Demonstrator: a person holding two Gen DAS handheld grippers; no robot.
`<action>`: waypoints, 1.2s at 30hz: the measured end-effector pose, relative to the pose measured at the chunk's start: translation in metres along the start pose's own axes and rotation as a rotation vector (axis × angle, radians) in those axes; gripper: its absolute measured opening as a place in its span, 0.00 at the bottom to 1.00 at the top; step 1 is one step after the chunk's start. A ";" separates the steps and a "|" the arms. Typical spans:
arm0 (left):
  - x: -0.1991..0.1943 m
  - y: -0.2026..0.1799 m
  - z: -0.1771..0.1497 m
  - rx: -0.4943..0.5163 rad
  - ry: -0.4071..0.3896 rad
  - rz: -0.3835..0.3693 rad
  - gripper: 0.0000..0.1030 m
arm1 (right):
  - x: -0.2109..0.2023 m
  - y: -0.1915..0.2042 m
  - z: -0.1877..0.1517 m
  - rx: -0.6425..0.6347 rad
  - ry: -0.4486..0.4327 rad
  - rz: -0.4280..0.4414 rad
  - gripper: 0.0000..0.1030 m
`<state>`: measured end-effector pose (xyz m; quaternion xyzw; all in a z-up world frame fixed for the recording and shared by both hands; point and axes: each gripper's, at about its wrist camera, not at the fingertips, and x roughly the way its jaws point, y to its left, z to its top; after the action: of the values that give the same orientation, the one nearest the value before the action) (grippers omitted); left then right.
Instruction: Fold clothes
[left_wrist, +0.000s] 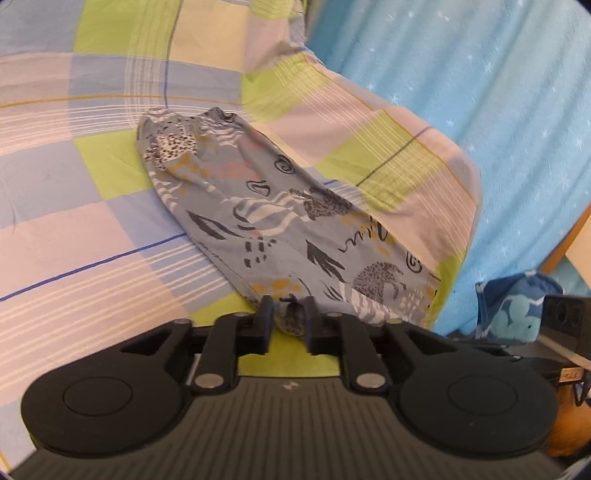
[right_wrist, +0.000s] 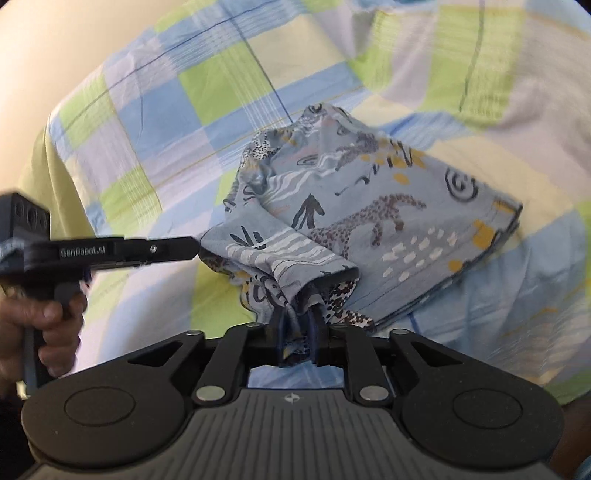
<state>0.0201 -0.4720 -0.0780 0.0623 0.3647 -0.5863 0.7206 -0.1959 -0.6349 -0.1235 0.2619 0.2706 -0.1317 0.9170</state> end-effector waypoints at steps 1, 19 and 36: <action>0.003 -0.002 0.000 0.016 0.003 0.010 0.18 | -0.004 0.006 -0.003 -0.051 -0.007 -0.031 0.25; 0.010 -0.011 0.001 0.146 -0.013 0.053 0.01 | 0.014 0.071 -0.030 -0.553 0.033 -0.164 0.08; -0.043 0.015 -0.017 0.136 -0.045 0.154 0.00 | 0.007 0.105 -0.035 -0.552 0.079 0.090 0.02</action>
<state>0.0238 -0.4242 -0.0695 0.1255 0.3019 -0.5537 0.7658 -0.1646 -0.5296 -0.1100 0.0188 0.3197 -0.0018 0.9473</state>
